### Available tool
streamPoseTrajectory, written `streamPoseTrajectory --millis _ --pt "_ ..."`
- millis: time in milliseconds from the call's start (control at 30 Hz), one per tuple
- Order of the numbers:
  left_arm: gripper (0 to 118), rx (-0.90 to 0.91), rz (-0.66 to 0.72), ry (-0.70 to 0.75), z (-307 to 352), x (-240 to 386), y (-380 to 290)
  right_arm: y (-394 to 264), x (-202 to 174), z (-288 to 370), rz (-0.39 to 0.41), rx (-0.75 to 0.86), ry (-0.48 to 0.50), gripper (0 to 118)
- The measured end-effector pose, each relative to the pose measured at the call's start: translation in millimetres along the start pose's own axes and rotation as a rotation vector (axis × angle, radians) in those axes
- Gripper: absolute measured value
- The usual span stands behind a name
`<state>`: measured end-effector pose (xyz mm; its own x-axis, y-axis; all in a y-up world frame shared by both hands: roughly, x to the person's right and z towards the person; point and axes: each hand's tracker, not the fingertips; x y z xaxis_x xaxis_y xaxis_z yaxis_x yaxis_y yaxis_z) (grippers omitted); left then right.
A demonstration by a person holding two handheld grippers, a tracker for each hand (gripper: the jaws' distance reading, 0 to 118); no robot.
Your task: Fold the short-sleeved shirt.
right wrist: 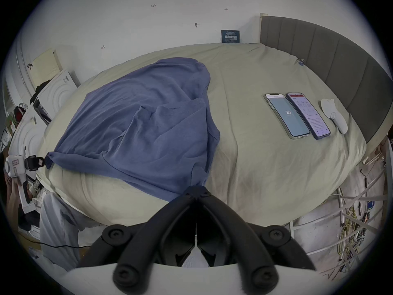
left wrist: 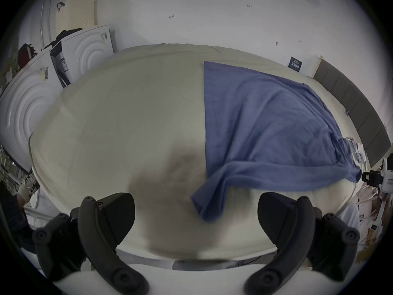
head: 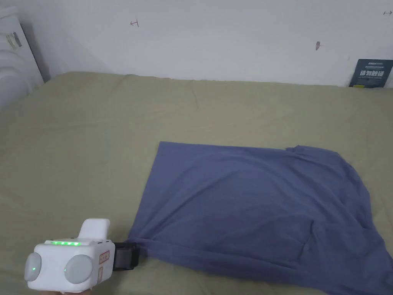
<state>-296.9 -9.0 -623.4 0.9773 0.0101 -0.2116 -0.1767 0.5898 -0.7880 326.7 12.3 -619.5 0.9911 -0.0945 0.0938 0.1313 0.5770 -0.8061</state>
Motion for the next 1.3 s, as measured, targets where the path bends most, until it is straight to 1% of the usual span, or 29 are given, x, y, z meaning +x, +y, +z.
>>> streamPoseTrajectory --millis 33,67,100,133,167,200,233,367,400,433,467,500,533,567,600,767,800,833,867,900,933,967,1000,1033,1067,1133,1200,1233,1300 --pt "115 0.0 -0.008 0.007 -4.5 3.3 1.1 2.5 3.2 -8.5 0.014 -0.008 0.019 1" --pt "112 -0.016 -0.025 0.013 -7.5 6.2 1.4 4.3 5.3 -11.2 0.008 -0.013 0.023 1" --pt "100 -0.021 -0.027 0.015 -8.4 8.9 0.6 6.1 6.8 -13.2 0.004 -0.014 0.022 1" --pt "60 -0.021 -0.033 0.008 -19.1 1.0 -0.8 8.0 7.8 -14.6 0.006 -0.015 0.021 1" --pt "31 -0.016 -0.032 -0.009 -17.1 0.4 -1.6 0.4 5.5 -6.9 0.003 -0.007 0.011 1" --pt "12 -0.027 -0.045 -0.035 -15.4 0.7 -2.2 1.0 6.2 -6.6 0.006 -0.005 0.01 1" --pt "12 -0.023 -0.028 -0.055 -11.3 4.9 -3.8 2.7 7.4 -7.0 0.008 -0.003 0.011 1" --pt "12 -0.03 -0.032 -0.051 -26.5 -9.1 -2.6 2.4 8.0 -5.6 0.006 0.011 0.016 1" --pt "12 -0.037 -0.031 -0.054 -13.9 7.3 -2.5 3.4 8.2 -5.9 0.008 0.014 0.015 1" --pt "12 -0.041 -0.02 -0.055 -13.6 8.1 -3.4 1.9 9.8 -4.6 0.007 0.025 0.016 9" --pt "12 -0.041 -0.005 -0.059 -13.0 9.0 -4.9 2.3 10.4 -4.2 0.008 0.036 0.017 37" --pt "12 -0.024 -0.021 -0.032 -11.4 8.6 -4.4 3.1 11.0 -6.0 0.011 0.03 0.02 80" --pt "12 -0.022 -0.019 -0.032 -6.5 8.8 -2.8 3.4 11.4 -9.7 0.017 0.011 0.038 118" --pt "12 -0.022 -0.019 -0.028 -5.2 11.4 -4.1 2.6 4.3 -5.2 0.043 0.06 0.072 117" --pt "12 -0.022 -0.022 -0.024 -4.0 13.9 -5.3 0.4 -0.9 -7.0 0.049 0.0 0.078 117" --pt "12 -0.042 -0.002 -0.031 -10.2 12.7 -2.5 2.9 -9.4 -20.2 0.133 -0.031 0.062 117" --pt "12 -0.043 -0.002 -0.031 -10.2 9.3 -3.0 3.7 -12.1 -23.5 0.137 -0.031 0.063 116" --pt "12 -0.046 -0.003 -0.028 -10.4 9.7 -3.0 7.0 -27.2 -25.3 0.32 -0.052 0.188 115" --pt "12 -0.048 -0.002 -0.028 -10.5 10.3 -3.1 8.0 -31.5 -27.5 0.312 -0.06 0.178 113" --pt "12 -0.049 -0.002 -0.027 -10.5 10.7 -3.0 8.8 -34.7 -30.2 0.321 -0.07 0.18 105" --pt "12 -0.051 -0.002 -0.026 -11.4 9.3 -3.9 8.9 -36.2 -31.1 0.321 -0.065 0.183 75" --pt "12 -0.053 -0.001 -0.026 -12.0 9.2 -3.8 9.0 -27.3 -40.8 0.318 -0.072 0.191 33" --pt "12 -0.056 0.001 -0.026 -12.5 9.2 -3.7 9.5 -25.0 -43.1 0.312 -0.078 0.185 7" --pt "12 -0.059 0.007 -0.03 -12.7 9.0 -3.9 8.8 -21.0 -43.0 0.291 -0.074 0.182 7" --pt "12 -0.061 0.009 -0.031 -10.3 12.1 -4.8 9.3 -19.2 -38.0 0.237 -0.083 0.237 7" --pt "12 -0.06 0.01 -0.033 -8.1 13.3 -5.6 6.0 -28.4 -18.7 0.217 -0.057 0.254 7" --pt "12 -0.065 0.013 -0.034 -10.1 10.9 -3.6 4.2 -31.5 -9.4 0.219 -0.047 0.245 7" --pt "12 -0.062 0.014 -0.036 -9.8 10.3 -3.0 9.0 1.7 -26.6 0.157 -0.056 0.272 7" --pt "12 -0.056 0.017 -0.037 -6.7 9.2 -1.7 14.9 10.2 -23.3 0.153 -0.047 0.274 7"
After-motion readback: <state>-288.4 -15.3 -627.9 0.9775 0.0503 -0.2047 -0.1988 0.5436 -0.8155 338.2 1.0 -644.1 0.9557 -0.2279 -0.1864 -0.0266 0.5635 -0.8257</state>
